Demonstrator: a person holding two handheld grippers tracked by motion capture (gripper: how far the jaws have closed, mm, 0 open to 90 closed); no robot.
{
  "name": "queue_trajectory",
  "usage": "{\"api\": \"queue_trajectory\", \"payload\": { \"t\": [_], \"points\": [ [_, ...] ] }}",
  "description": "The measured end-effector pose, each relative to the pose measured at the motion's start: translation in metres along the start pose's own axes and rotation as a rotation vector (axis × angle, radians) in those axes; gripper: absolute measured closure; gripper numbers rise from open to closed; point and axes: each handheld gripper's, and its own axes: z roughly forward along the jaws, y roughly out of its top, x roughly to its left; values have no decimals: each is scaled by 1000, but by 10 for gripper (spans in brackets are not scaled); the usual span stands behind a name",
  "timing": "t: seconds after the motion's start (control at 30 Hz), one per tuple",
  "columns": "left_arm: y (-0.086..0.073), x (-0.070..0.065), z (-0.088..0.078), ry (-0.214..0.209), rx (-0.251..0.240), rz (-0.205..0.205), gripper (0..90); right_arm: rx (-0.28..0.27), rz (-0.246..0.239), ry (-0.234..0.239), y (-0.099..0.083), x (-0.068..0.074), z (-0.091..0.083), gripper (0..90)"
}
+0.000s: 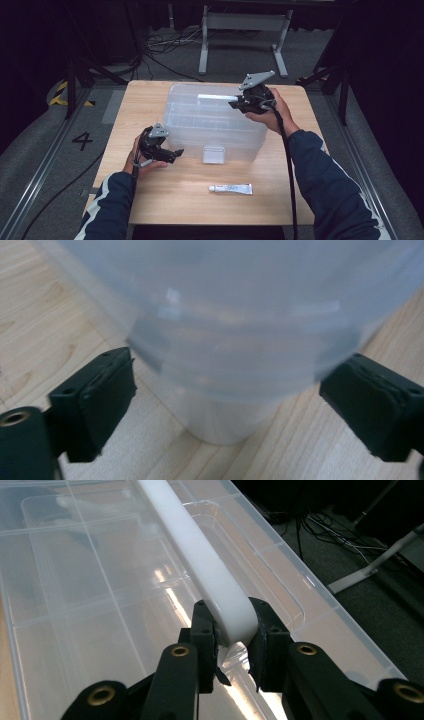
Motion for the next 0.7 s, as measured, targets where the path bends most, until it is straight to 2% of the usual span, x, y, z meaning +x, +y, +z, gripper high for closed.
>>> {"api": "queue_trajectory", "payload": {
  "t": [0.1, 0.27, 0.53, 0.7],
  "points": [
    [0, -1, -2, -13, -10, -25, 69, 0, 1, 5, 0, 0, 0, 755],
    [3, -5, -7, -27, -34, -43, 70, 1, -10, 29, -2, 1, -4, 759],
    [3, -18, -17, -61, -64, -24, 109, -3, -21, 29, -12, 2, -16, 759],
    [4, -27, -19, -62, -71, -2, 140, -3, -21, 22, -17, 1, -21, 756]
  ]
}}
